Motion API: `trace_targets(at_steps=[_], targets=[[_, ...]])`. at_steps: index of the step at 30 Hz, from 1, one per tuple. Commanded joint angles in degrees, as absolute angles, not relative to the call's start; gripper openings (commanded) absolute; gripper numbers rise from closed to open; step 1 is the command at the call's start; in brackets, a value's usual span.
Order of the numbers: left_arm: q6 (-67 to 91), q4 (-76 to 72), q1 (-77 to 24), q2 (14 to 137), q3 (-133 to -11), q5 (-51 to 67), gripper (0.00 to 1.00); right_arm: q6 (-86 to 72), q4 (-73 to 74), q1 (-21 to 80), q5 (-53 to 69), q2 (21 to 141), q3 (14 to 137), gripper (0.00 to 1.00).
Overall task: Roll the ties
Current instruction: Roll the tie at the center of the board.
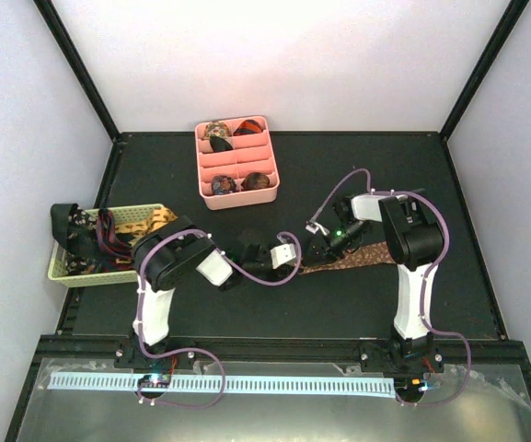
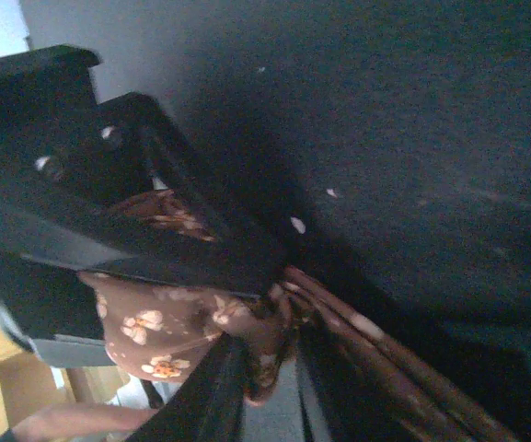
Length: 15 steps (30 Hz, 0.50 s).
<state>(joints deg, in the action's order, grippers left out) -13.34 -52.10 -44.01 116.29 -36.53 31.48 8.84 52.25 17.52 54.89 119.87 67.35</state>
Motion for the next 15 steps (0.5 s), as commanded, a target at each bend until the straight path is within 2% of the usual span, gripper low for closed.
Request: trace_targets(at_steps=[1,4,10,15], targets=[[-19.1,-33.9,-44.3,111.3,-37.8,26.0,0.3,10.0,50.3,17.2,48.4,117.1,66.3,0.21],[-21.9,-24.9,-44.3,109.7,-38.9,22.5,0.29,12.2,53.4,16.2,49.3,114.4,67.1,0.29],[-23.0,-16.5,-44.3,108.4,-40.3,21.3,0.3,11.7,55.6,16.6,55.6,111.2,68.9,0.46],[-22.8,-14.6,-44.5,108.8,-41.4,21.3,0.31,7.6,53.5,19.3,58.4,113.5,69.5,0.47]])
